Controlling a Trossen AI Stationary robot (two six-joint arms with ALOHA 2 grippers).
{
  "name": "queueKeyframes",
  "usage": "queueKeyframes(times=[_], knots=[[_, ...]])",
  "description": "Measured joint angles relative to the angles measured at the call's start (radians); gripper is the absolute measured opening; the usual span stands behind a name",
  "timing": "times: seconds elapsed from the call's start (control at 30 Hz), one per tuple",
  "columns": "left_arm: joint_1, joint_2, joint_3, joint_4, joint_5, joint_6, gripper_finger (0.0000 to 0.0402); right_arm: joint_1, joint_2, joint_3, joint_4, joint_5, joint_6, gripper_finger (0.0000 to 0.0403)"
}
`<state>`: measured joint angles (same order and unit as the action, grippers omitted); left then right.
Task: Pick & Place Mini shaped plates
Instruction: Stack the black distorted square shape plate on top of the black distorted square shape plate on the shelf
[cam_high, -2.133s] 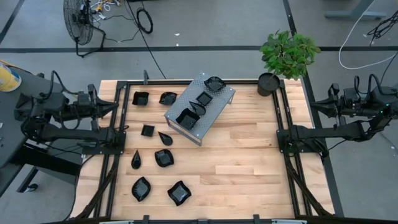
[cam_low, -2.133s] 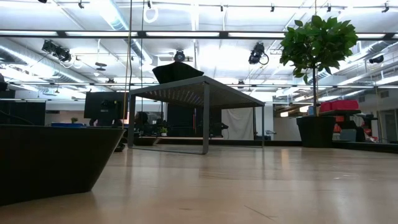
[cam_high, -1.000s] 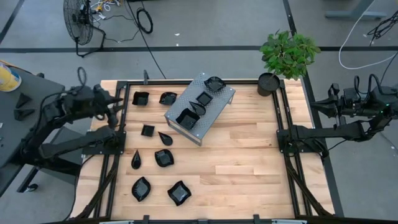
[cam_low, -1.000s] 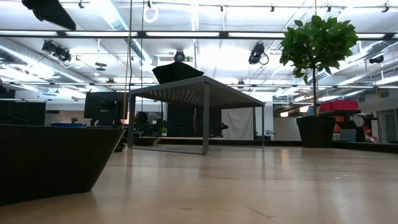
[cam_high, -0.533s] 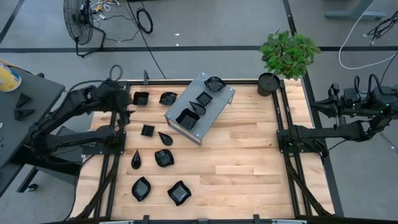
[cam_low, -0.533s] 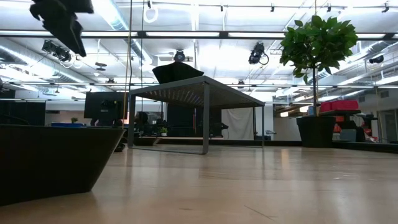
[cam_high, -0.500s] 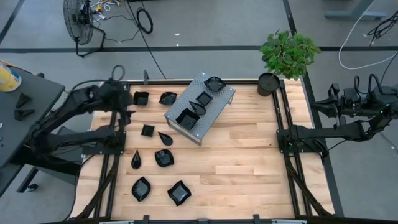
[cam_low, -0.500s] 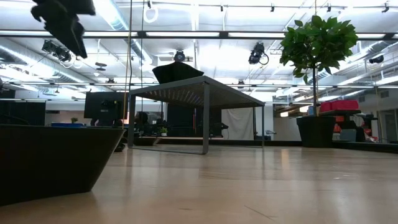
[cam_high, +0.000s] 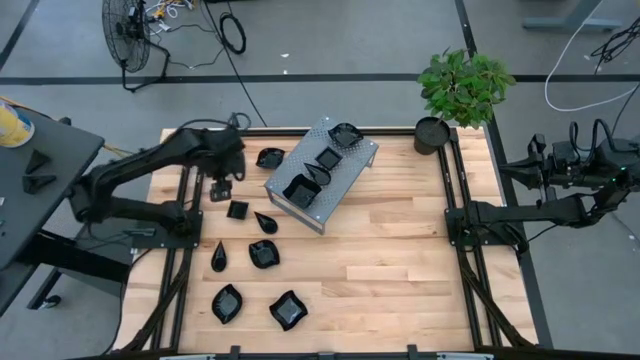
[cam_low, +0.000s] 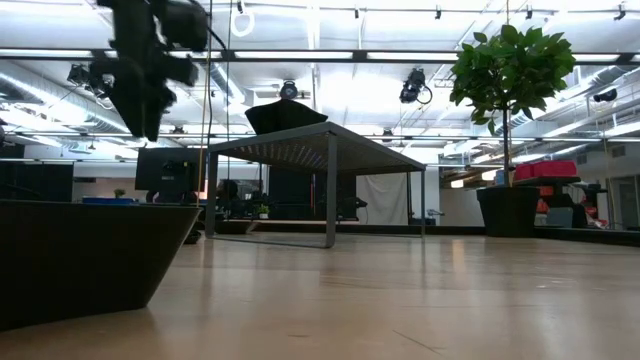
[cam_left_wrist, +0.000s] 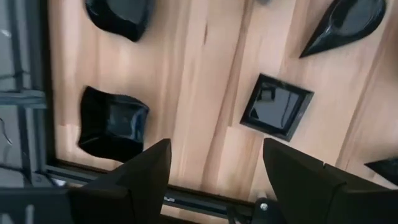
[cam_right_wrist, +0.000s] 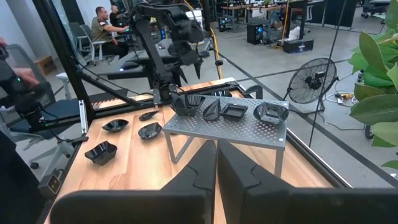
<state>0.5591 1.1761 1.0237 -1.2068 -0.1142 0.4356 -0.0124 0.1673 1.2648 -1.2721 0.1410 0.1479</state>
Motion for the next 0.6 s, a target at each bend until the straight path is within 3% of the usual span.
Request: queueKeyframes(times=[0.3,0.6], knots=[[0.0,0.205,0.0,0.008,-0.124,-0.005,0.0257,0.0,0.0,0.0,0.0,0.0,0.0,0.002],[0.022,0.327,0.0,0.068,-0.188,-0.079,0.0256,0.0,0.0,0.0,0.0,0.0,0.0,0.002]])
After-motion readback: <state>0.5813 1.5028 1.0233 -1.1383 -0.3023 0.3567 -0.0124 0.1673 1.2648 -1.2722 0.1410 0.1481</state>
